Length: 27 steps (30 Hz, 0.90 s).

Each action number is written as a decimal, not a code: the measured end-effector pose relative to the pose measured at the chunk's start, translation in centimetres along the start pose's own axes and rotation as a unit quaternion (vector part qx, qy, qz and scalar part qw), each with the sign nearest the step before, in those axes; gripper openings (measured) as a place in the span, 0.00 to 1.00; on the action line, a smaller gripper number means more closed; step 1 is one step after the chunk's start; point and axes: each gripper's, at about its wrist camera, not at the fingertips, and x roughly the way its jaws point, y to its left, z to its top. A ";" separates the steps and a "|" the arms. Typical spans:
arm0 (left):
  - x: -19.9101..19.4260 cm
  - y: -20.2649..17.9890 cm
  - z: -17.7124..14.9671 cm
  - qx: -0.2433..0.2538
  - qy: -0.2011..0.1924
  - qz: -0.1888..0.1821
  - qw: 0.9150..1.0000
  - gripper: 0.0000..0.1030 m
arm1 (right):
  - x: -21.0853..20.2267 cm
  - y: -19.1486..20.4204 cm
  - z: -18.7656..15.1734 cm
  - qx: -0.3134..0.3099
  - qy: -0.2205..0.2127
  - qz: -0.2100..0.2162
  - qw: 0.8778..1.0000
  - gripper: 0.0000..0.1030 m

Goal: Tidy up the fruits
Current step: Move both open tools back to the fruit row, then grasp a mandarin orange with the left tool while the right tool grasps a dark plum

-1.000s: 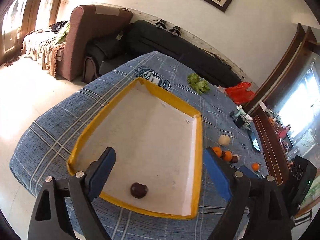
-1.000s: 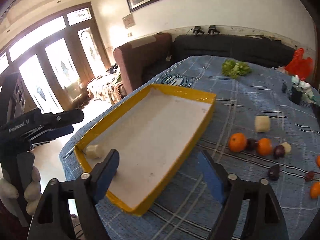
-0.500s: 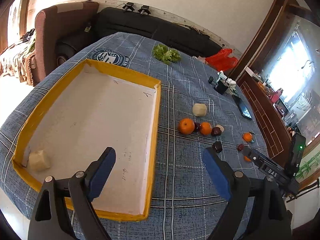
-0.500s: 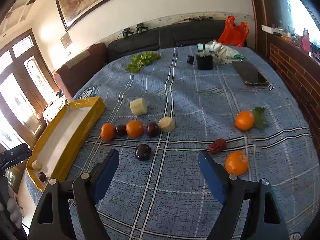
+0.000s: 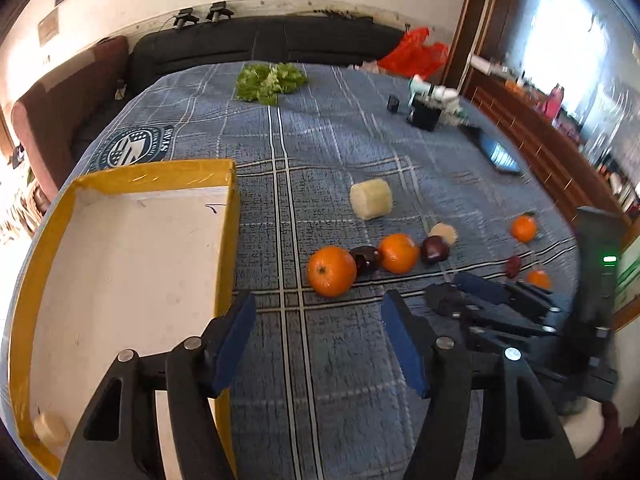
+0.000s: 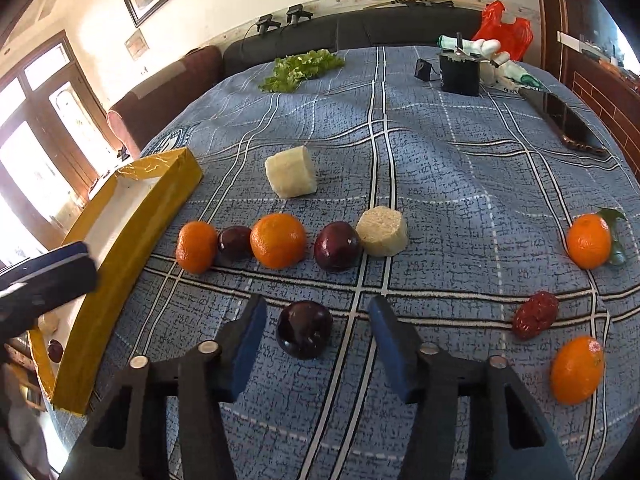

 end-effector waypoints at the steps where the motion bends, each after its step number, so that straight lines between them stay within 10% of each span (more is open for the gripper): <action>1: 0.8 -0.2 0.3 0.007 0.006 0.006 1.000 0.63 | 0.0 -0.2 0.0 0.004 -0.001 0.007 1.000 0.41; 15: 7.3 -1.9 1.9 0.081 0.081 0.004 0.993 0.63 | -0.1 -0.6 0.0 0.020 0.002 0.040 0.999 0.37; 18: 7.3 -2.4 1.6 0.093 0.082 0.010 0.992 0.36 | -0.1 -0.6 0.0 0.020 0.002 0.042 0.999 0.37; 27: 5.1 -2.6 1.0 0.072 0.054 0.009 0.996 0.34 | -0.5 0.0 -0.2 0.013 -0.006 0.040 0.999 0.30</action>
